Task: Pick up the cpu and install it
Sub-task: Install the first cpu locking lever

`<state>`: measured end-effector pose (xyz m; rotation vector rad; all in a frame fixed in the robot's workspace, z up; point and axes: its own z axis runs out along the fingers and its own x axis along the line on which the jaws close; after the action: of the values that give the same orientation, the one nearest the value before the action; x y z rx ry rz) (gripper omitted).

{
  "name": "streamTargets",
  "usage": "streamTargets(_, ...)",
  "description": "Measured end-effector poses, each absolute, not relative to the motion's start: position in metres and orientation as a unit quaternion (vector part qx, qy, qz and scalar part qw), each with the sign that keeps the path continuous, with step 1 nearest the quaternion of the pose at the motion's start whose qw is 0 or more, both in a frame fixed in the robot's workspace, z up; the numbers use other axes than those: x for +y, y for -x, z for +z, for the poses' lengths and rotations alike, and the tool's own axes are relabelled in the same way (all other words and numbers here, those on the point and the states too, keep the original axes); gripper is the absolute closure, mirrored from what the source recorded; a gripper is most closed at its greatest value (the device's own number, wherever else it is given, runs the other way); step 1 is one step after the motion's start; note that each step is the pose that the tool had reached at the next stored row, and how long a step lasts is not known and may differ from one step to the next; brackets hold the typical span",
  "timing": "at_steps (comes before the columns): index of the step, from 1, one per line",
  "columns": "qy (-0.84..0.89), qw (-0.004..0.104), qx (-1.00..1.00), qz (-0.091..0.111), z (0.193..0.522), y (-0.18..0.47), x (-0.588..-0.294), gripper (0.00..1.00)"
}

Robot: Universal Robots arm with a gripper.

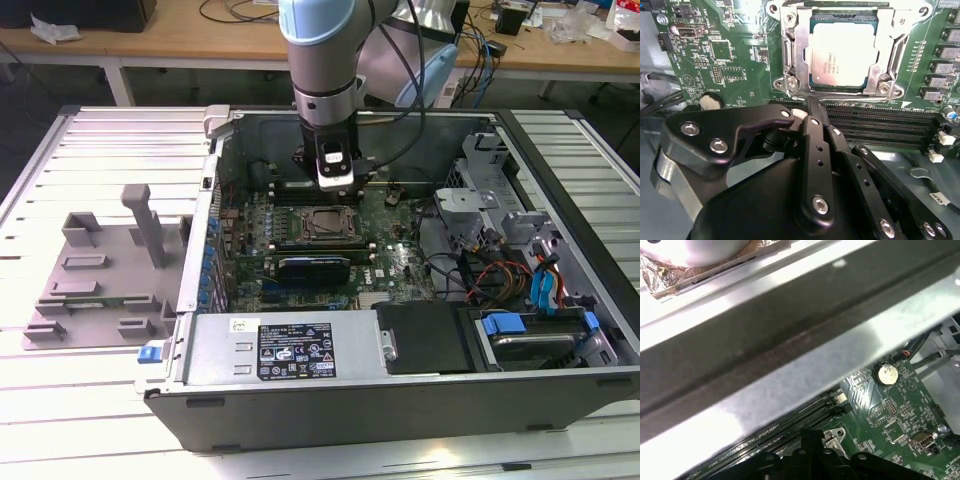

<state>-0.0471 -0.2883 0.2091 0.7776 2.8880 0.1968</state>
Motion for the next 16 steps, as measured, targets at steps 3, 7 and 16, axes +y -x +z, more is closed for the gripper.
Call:
streamTargets(3, -0.258, 0.074, 0.962, 0.057, 0.209, 0.047, -0.291, 0.89)
streamTargets(7, -0.25, 0.076, 0.964, 0.05, 0.209, 0.047, -0.3, 0.89)
streamTargets(16, -0.171, 0.085, 0.981, -0.013, 0.209, 0.048, -0.301, 0.89)
